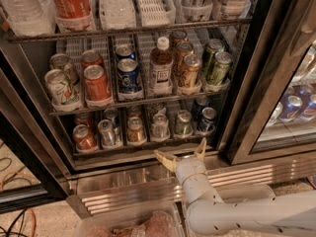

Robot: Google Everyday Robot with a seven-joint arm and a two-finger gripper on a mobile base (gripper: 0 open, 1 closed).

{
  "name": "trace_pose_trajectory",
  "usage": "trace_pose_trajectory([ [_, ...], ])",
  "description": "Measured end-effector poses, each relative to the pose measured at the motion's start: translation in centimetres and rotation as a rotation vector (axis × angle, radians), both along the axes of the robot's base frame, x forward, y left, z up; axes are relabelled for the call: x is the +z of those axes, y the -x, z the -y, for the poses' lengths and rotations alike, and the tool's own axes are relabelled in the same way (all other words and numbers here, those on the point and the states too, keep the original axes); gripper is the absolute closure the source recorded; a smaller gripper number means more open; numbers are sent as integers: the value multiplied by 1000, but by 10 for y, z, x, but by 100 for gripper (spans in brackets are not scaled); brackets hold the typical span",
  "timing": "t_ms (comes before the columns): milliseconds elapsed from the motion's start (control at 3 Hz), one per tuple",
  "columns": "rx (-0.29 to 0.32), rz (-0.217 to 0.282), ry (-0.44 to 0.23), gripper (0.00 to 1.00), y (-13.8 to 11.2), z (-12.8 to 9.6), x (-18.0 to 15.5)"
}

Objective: Pick green can from bottom shelf of fridge

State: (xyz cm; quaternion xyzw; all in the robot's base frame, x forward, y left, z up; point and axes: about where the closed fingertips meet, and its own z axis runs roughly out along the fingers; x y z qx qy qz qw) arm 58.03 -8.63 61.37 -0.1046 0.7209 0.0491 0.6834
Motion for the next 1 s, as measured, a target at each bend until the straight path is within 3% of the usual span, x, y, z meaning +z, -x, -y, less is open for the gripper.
trace_pose_trajectory([
  [333, 76, 21, -4, 0, 4, -25, 1],
  [667, 91, 30, 16, 0, -6, -34, -11],
  [1000, 62, 32, 60, 0, -21, -30, -27],
])
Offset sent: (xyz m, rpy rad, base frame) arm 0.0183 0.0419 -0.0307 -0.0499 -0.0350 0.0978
